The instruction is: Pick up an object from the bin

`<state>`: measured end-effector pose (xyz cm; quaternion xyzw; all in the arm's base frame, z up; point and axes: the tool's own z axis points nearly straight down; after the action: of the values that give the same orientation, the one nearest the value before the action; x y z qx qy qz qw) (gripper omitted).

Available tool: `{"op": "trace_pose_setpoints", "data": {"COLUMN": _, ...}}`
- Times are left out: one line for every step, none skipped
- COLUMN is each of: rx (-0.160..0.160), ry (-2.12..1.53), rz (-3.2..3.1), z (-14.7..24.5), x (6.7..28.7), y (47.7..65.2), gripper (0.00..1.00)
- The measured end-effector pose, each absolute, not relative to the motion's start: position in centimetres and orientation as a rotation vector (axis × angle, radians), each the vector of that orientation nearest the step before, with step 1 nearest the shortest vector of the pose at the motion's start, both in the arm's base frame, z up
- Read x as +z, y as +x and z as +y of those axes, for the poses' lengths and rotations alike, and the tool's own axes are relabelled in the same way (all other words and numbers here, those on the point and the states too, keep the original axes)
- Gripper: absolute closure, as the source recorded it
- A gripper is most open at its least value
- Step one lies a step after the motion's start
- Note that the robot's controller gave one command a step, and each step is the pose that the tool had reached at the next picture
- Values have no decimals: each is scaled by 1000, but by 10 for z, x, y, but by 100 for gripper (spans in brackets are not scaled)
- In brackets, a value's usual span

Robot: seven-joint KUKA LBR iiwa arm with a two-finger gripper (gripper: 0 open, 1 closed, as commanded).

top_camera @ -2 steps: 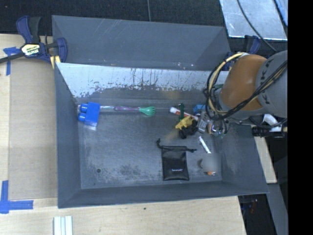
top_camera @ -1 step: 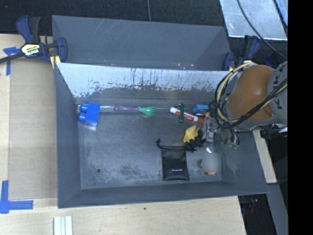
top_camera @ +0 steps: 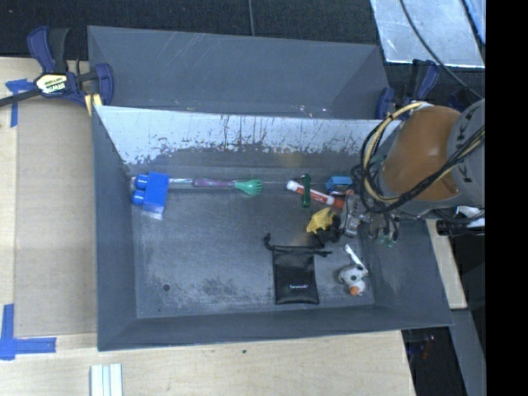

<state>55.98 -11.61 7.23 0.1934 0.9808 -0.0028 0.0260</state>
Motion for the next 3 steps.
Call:
{"op": "trace_pose_setpoints", "data": {"rx": -4, "ry": 833, "rz": 2969, "z": -102, "x": 72, "y": 568, "gripper": 100}}
{"op": "trace_pose_setpoints", "data": {"rx": -15, "ry": 477, "rz": 3041, "z": -101, "x": 73, "y": 577, "gripper": 100}}
{"op": "trace_pose_setpoints", "data": {"rx": 2, "ry": 1023, "rz": 2902, "z": -81, "x": 73, "y": 569, "gripper": 100}}
